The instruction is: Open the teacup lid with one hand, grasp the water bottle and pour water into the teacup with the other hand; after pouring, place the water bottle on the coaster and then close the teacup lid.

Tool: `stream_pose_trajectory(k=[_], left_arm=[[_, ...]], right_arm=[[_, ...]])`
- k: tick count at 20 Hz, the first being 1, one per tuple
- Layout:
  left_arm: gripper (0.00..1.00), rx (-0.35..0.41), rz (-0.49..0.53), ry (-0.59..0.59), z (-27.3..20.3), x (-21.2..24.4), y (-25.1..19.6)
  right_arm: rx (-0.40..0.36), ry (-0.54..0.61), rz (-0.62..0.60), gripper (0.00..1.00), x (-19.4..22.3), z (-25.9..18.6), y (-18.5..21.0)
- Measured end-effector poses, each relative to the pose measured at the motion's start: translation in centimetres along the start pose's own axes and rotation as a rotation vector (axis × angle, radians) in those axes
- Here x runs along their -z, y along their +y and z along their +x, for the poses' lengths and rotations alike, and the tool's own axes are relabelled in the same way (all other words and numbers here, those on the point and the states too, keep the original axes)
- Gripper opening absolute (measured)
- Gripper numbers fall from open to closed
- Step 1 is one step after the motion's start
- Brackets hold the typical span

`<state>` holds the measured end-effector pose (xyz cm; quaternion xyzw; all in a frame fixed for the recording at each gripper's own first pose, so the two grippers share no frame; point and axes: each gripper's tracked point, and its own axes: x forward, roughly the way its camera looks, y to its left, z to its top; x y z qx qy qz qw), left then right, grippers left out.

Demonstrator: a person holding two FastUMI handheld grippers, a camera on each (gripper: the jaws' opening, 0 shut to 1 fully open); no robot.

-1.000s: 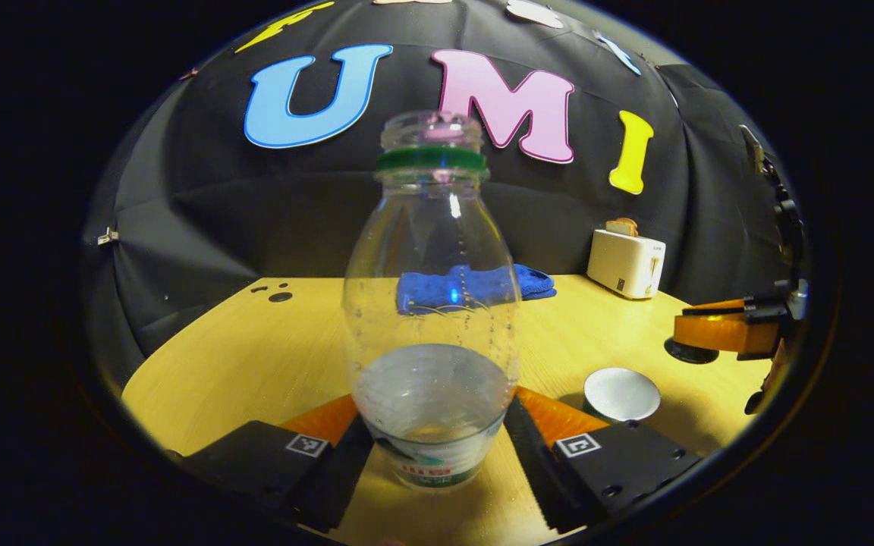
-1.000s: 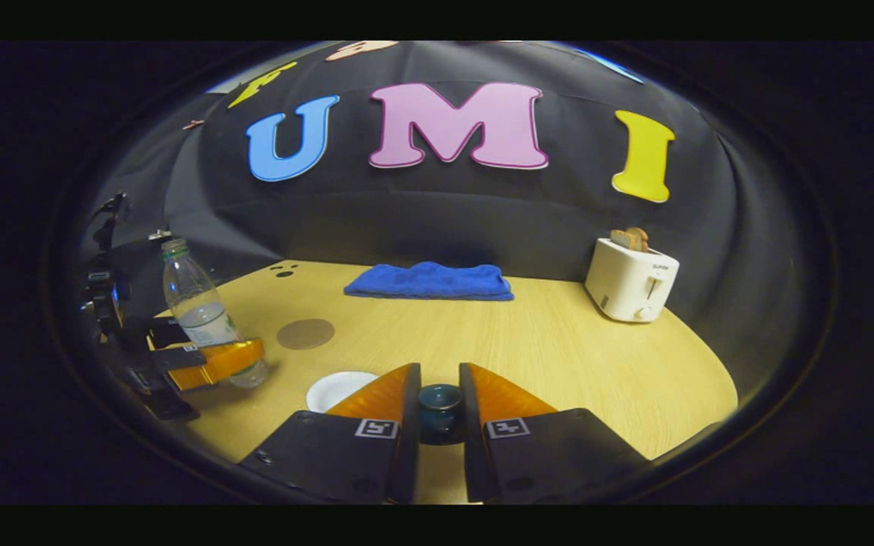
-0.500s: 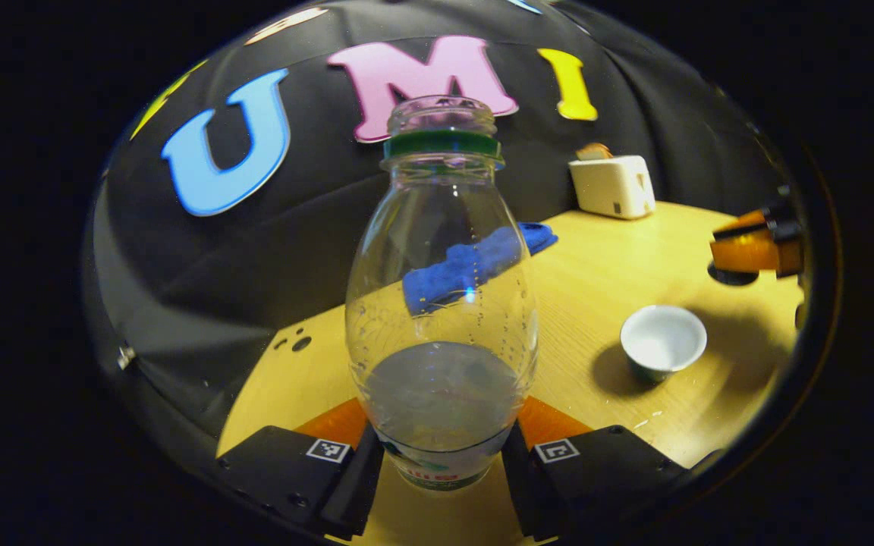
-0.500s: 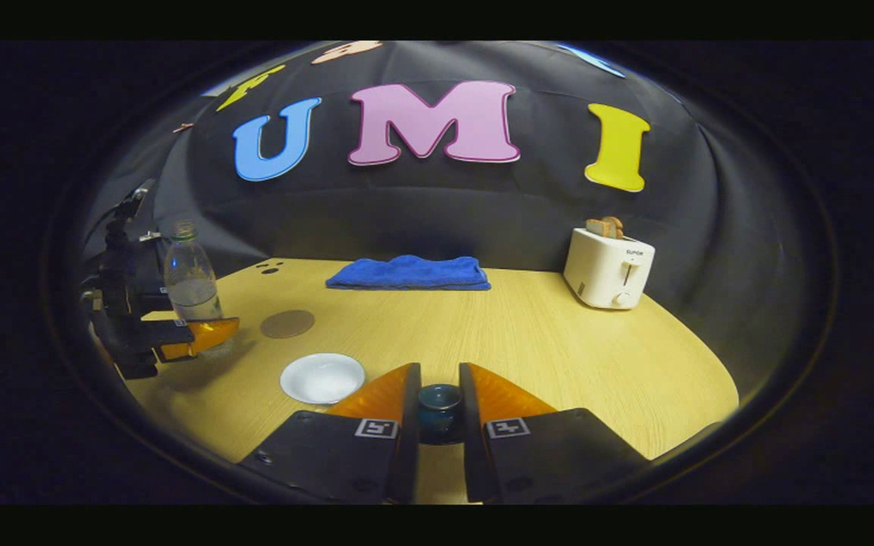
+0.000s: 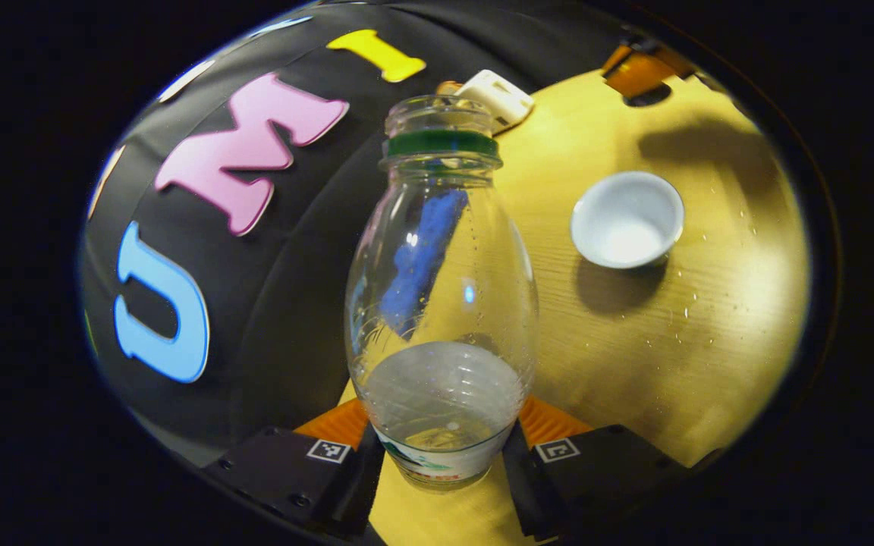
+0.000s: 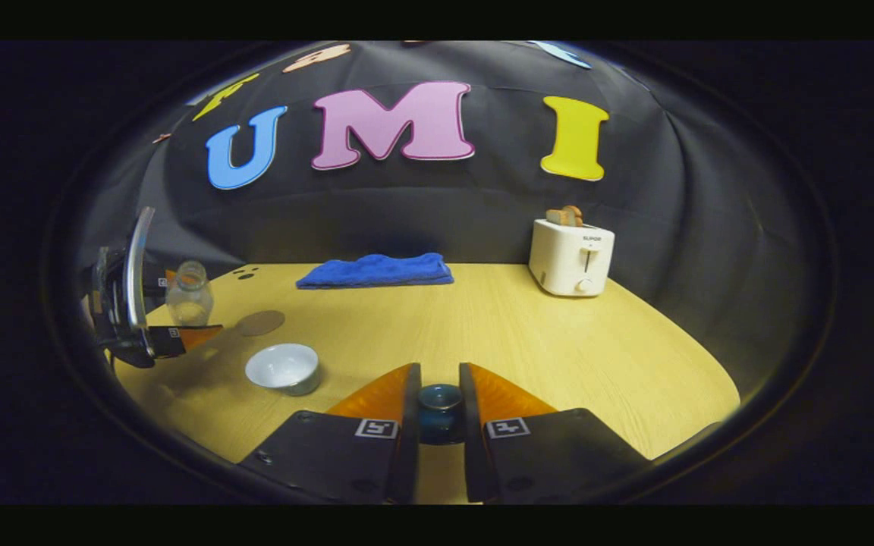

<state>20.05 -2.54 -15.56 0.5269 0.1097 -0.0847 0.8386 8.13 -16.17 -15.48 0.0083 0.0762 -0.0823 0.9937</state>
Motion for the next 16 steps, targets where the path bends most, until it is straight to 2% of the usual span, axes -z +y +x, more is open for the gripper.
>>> stream_pose_trajectory(k=[1,3,7,8,9,11,12,13,14,16], left_arm=[[0.73,0.006,0.033,-0.001,0.3,-0.2,-0.3],[0.73,0.012,0.095,0.005,1.1,-0.6,-0.7],[0.73,0.009,0.213,0.033,2.3,-0.4,-0.6],[0.68,0.004,0.24,0.039,2.5,-0.3,-0.5],[0.73,-0.002,0.266,0.041,2.5,-0.3,-0.4],[0.73,-0.011,0.327,0.042,2.7,-0.2,-0.6],[0.73,-0.012,0.361,0.042,2.8,-0.2,-0.7],[0.73,-0.009,0.388,0.043,2.9,-0.2,-0.6],[0.73,-0.001,0.406,0.047,2.9,-0.1,-0.7],[0.73,0.016,0.447,0.057,3.1,0.2,-0.9]], right_arm=[[0.007,0.003,0.006,0.22,0.2,-0.1,-0.5],[0.018,0.002,0.007,0.27,0.2,-0.3,-1.3],[0.032,-0.002,-0.006,0.28,0.4,-0.7,-2.4],[0.032,-0.001,-0.008,0.27,0.5,-0.7,-2.6],[0.031,0.0,-0.006,0.27,0.6,-0.8,-2.6],[0.029,0.005,-0.005,0.27,1.0,-0.8,-2.7],[0.027,0.007,-0.005,0.22,1.1,-0.8,-2.6],[0.023,0.007,-0.002,0.22,1.1,-0.9,-2.5],[0.019,0.006,0.0,0.27,1.2,-1.0,-2.4],[0.014,0.005,-0.007,0.27,1.4,-1.2,-2.2]])
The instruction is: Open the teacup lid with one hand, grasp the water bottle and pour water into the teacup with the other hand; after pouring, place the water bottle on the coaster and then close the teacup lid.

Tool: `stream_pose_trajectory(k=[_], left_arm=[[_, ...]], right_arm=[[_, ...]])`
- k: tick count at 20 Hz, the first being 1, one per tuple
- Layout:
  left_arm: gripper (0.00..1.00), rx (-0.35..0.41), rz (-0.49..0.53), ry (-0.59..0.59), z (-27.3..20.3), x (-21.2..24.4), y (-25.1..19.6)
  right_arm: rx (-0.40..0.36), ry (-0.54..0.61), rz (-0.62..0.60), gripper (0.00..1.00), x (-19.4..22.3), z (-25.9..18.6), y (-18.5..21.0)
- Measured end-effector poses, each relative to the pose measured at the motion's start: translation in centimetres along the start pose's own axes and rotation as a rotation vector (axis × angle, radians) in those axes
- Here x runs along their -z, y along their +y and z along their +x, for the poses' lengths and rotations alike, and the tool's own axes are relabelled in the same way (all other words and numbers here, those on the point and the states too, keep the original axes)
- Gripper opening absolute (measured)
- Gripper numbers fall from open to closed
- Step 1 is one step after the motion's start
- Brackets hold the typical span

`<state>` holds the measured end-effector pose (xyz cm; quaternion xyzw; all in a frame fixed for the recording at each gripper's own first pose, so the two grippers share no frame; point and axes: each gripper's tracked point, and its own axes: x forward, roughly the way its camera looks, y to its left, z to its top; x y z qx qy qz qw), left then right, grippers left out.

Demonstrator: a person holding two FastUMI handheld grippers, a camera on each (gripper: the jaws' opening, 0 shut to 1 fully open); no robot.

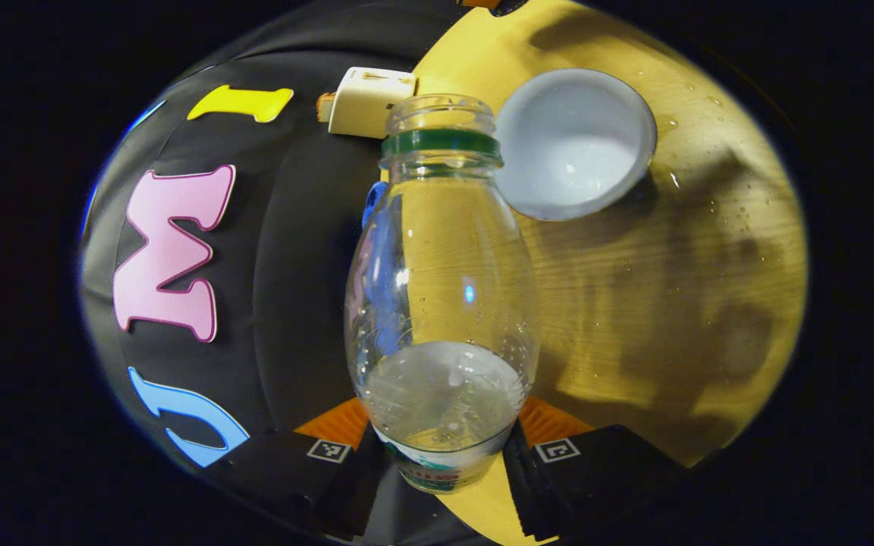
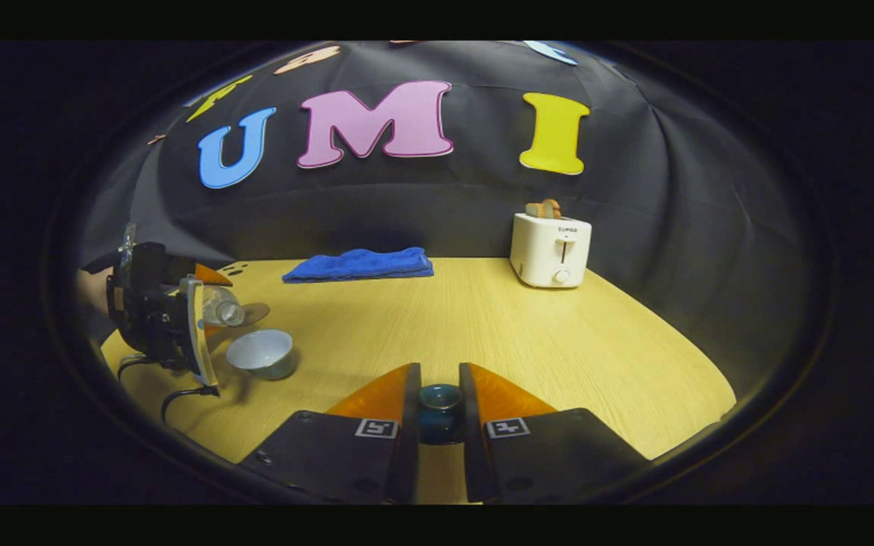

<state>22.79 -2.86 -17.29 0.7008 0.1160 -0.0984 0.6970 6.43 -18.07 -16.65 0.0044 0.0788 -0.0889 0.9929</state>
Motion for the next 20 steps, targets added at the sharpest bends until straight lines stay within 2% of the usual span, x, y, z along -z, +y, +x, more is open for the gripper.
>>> stream_pose_trajectory(k=[1,2,3,6,7,12,13,14,15,16,17,18,19,20], left_arm=[[0.73,0.004,0.027,-0.002,0.0,-0.2,0.0],[0.73,0.009,0.055,-0.004,0.1,-0.3,0.0],[0.73,0.012,0.083,-0.009,0.0,-0.4,0.0],[0.73,0.011,0.144,-0.007,-0.2,-0.4,0.2],[0.73,0.007,0.157,-0.003,-0.2,-0.4,0.6],[0.73,0.006,0.26,0.001,-0.1,-0.4,1.3],[0.73,0.003,0.277,0.002,0.1,-0.5,1.6],[0.73,0.005,0.289,0.005,0.2,-0.4,1.6],[0.73,0.005,0.299,0.007,0.3,-0.4,1.9],[0.73,0.006,0.31,0.009,0.3,-0.4,1.9],[0.73,0.006,0.319,0.005,0.2,-0.5,2.1],[0.73,0.002,0.324,-0.003,0.2,-0.7,2.3],[0.73,-0.004,0.336,-0.007,0.1,-0.6,2.5],[0.73,-0.008,0.348,-0.011,0.2,-0.7,2.6]], right_arm=[[-0.003,0.001,-0.004,0.27,0.1,-0.1,0.0],[-0.006,0.002,-0.003,0.32,0.1,-0.2,0.1],[-0.01,0.002,0.0,0.32,0.2,-0.3,0.1],[-0.019,0.009,0.001,0.23,0.7,-0.6,0.2],[-0.02,0.012,0.001,0.27,0.9,-0.8,0.2],[-0.02,0.021,0.017,0.27,1.5,-1.2,-0.1],[-0.018,0.022,0.02,0.32,1.6,-1.3,-0.2],[-0.016,0.023,0.023,0.27,1.5,-1.3,-0.2],[-0.015,0.023,0.026,0.32,1.6,-1.4,-0.2],[-0.013,0.022,0.03,0.32,1.5,-1.5,-0.3],[-0.013,0.022,0.034,0.22,1.5,-1.5,-0.3],[-0.013,0.021,0.038,0.32,1.4,-1.5,-0.4],[-0.012,0.02,0.041,0.27,1.4,-1.5,-0.3],[-0.012,0.019,0.042,0.27,1.3,-1.5,-0.3]])
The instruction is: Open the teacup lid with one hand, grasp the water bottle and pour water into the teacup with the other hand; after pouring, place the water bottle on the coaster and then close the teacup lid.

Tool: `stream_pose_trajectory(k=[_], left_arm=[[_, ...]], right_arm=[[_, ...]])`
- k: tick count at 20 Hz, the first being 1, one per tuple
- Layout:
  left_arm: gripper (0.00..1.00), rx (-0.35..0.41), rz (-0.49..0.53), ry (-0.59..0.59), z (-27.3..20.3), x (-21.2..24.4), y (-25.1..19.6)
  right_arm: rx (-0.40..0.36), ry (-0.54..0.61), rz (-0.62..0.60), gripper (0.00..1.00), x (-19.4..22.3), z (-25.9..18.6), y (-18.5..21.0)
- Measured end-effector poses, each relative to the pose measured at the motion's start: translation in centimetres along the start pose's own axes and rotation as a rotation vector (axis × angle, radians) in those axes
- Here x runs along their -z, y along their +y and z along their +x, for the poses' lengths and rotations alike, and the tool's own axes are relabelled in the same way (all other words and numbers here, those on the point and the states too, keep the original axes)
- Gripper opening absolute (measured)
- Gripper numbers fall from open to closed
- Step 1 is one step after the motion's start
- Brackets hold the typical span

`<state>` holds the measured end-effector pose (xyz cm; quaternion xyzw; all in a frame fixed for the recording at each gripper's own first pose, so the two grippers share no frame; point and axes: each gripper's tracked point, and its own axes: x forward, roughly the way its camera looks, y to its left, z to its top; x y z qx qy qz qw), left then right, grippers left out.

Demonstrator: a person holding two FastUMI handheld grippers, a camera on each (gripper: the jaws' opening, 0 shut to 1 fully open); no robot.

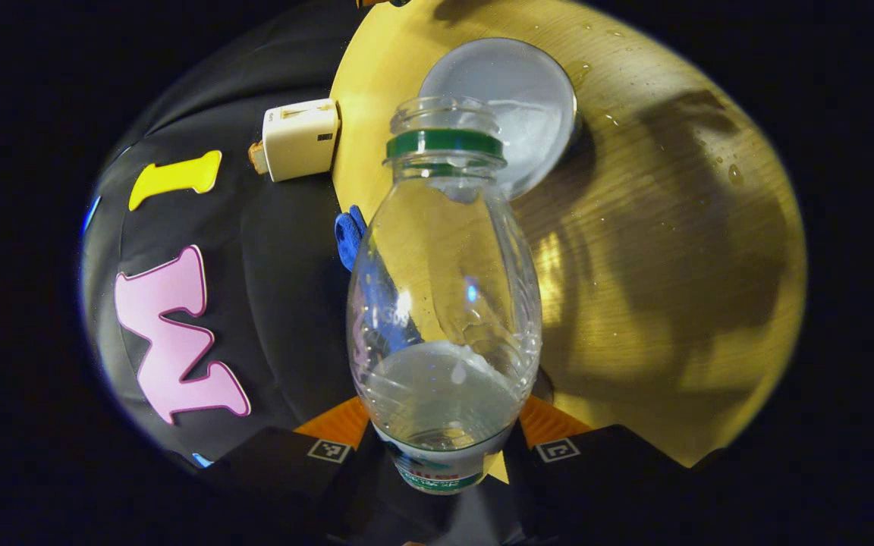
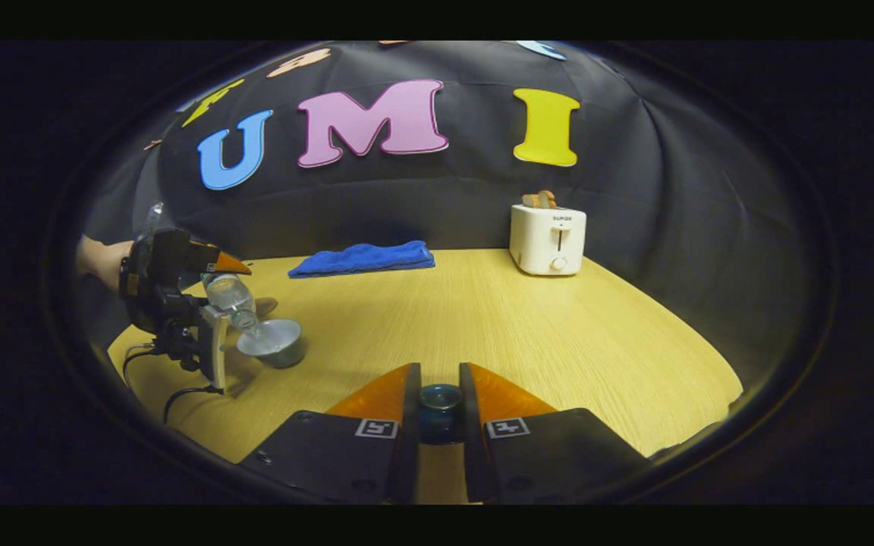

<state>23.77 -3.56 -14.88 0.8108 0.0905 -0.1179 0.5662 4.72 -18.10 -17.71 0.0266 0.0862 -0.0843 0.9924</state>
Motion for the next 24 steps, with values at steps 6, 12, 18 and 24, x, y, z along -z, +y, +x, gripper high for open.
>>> stream_pose_trajectory(k=[6,12,18,24], left_arm=[[0.73,-0.008,0.08,-0.01,0.2,0.0,0.9],[0.73,-0.034,0.174,-0.023,0.4,0.1,2.0],[0.73,-0.052,0.245,-0.026,0.9,-0.6,2.9],[0.73,-0.069,0.31,-0.031,0.6,-0.6,4.2]], right_arm=[[0.002,0.0,0.016,0.32,-0.1,0.0,0.0],[-0.008,0.004,0.024,0.27,-0.1,-0.2,0.3],[-0.021,0.015,0.015,0.27,0.4,-0.6,0.2],[-0.038,0.011,0.016,0.27,0.1,-0.6,0.6]])
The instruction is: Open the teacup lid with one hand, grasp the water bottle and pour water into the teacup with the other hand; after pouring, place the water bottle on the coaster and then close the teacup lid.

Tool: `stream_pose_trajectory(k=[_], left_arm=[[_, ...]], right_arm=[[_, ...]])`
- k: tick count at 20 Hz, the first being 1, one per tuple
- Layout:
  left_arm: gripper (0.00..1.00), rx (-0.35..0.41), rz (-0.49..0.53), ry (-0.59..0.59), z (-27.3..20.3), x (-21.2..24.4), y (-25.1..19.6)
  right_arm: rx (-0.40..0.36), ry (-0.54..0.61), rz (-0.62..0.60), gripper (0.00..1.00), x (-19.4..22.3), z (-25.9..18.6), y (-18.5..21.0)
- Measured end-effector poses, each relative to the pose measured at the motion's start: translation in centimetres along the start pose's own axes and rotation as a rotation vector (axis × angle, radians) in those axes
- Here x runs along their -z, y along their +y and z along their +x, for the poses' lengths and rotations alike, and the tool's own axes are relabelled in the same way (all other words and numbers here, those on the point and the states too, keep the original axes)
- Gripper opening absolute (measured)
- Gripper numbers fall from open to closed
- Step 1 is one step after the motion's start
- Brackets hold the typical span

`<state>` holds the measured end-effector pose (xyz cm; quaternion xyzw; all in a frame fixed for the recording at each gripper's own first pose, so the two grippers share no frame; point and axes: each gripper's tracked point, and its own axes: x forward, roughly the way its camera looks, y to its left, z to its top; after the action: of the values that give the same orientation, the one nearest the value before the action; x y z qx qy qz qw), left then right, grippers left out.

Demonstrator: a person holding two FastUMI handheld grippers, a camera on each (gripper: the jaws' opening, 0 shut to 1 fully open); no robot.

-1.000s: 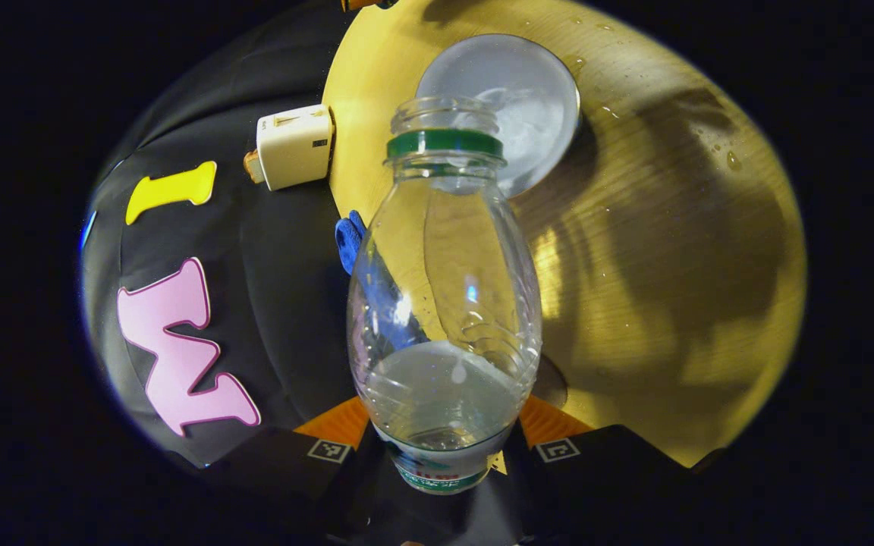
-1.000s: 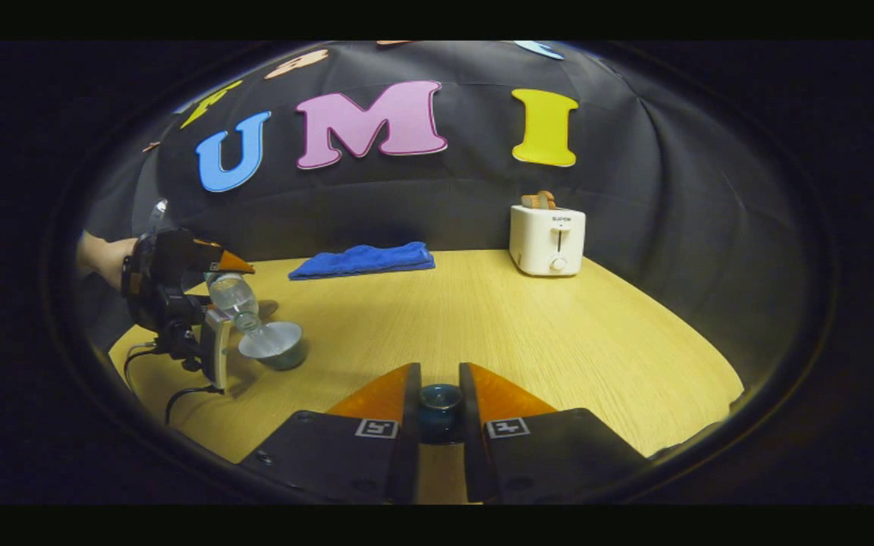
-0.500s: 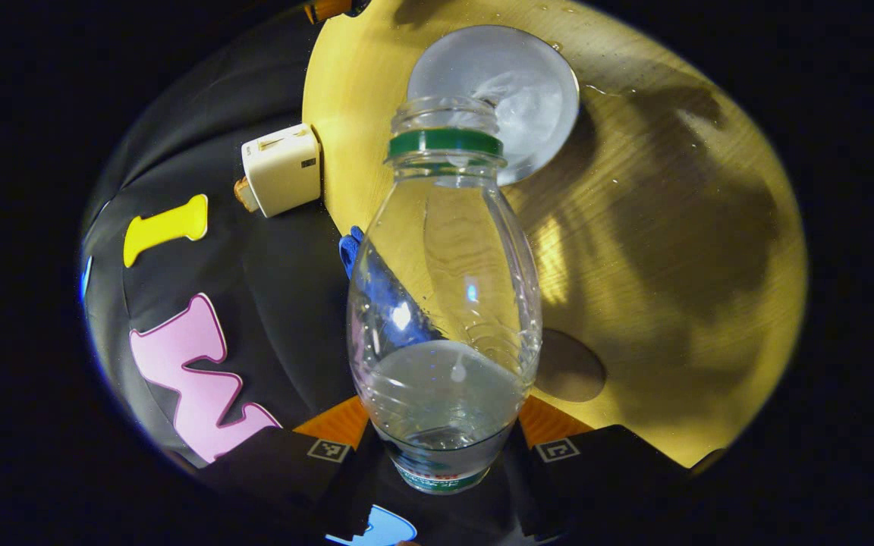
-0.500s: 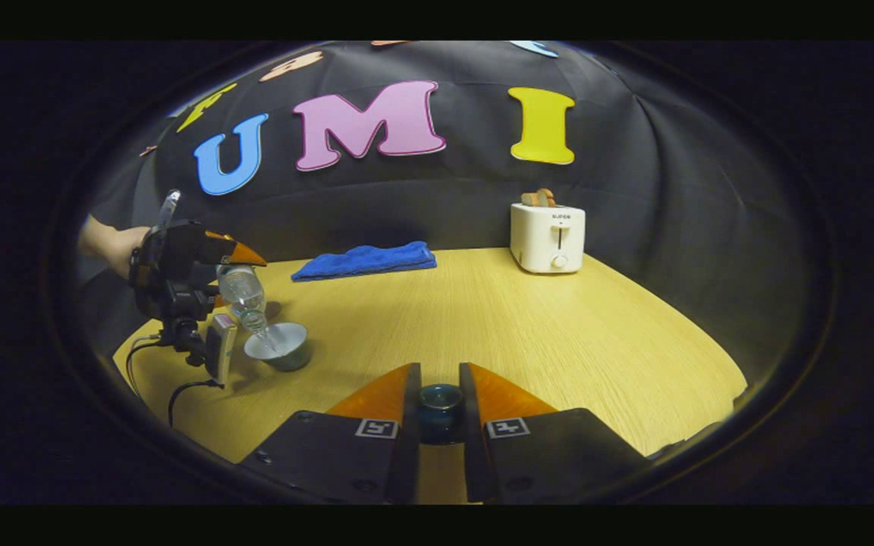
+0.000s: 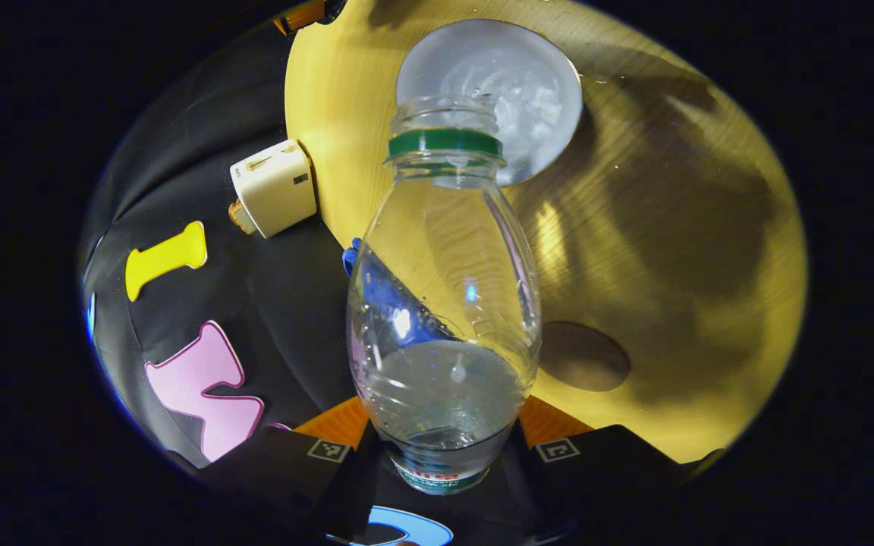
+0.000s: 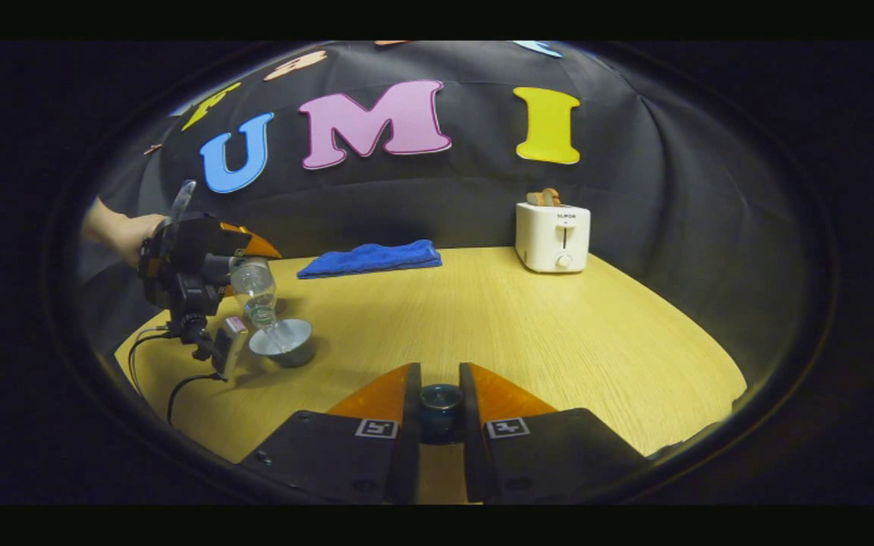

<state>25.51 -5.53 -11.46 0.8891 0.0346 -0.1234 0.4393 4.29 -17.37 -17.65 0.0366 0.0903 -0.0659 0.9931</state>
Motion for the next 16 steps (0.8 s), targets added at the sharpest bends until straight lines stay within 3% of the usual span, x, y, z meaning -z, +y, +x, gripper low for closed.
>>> stream_pose_trajectory(k=[2,6,8,10,11,15,16], left_arm=[[0.73,-0.029,0.024,-0.016,-0.2,-0.1,0.8],[0.73,-0.068,0.063,-0.028,-0.6,-0.1,2.0],[0.73,-0.065,0.077,-0.021,-0.2,0.1,1.9],[0.73,-0.069,0.085,-0.02,-0.1,0.2,2.1],[0.73,-0.075,0.09,-0.019,-0.1,0.1,2.2],[0.73,-0.121,0.122,-0.03,-0.7,-0.1,3.2],[0.73,-0.126,0.122,-0.03,-0.7,0.1,3.2]], right_arm=[[-0.008,0.001,0.004,0.32,0.0,-0.1,0.4],[-0.03,0.004,0.018,0.32,-0.3,-0.4,1.4],[-0.037,0.004,0.011,0.27,-0.5,-0.3,1.6],[-0.04,0.001,0.006,0.32,-0.7,-0.4,1.6],[-0.041,0.0,0.006,0.27,-0.8,-0.4,1.7],[-0.039,-0.002,0.01,0.27,-1.2,-0.3,1.8],[-0.034,-0.004,0.008,0.32,-1.4,-0.2,1.7]])
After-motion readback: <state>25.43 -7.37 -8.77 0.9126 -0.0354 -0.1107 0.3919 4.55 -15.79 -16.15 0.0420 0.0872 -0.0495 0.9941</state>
